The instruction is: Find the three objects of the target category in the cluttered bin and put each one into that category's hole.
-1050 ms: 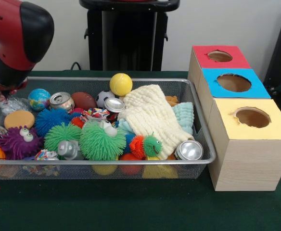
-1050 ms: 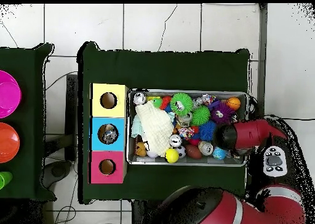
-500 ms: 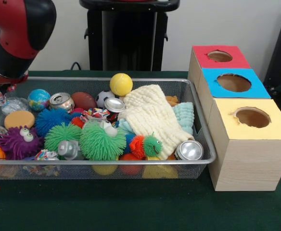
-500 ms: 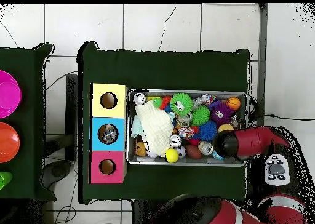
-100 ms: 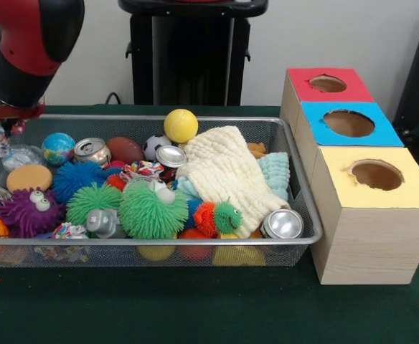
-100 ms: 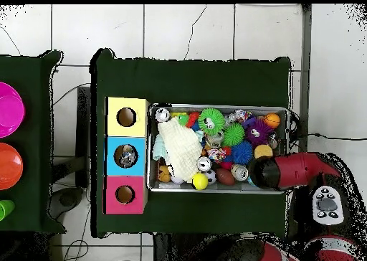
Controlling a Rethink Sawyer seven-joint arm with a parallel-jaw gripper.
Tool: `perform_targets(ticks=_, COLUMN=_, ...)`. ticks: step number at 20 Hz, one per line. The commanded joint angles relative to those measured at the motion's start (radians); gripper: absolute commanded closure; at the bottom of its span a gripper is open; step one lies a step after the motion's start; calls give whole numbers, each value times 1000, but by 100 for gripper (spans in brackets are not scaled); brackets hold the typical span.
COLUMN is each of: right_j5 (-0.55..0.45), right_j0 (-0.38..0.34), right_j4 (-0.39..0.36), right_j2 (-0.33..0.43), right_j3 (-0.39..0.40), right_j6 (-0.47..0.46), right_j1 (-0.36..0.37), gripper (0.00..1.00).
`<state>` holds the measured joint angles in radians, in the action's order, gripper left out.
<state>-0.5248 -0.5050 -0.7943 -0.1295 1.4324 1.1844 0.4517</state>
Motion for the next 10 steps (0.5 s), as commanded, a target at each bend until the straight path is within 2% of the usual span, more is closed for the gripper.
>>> perform_targets(ticks=1, right_j5=202, right_j0=-60, right_j4=80, right_j2=218, right_j3=187, right_j6=84, right_j1=111, gripper=100)
perform_targets(ticks=7, right_j5=416, right_j0=-230, right_j4=77, right_j2=444, right_j3=370, right_j6=85, right_j1=242, gripper=100)
perform_targets(ticks=10, right_j5=445, right_j0=-263, right_j4=78, right_j2=500, right_j3=429, right_j6=108, right_j1=292, gripper=100)
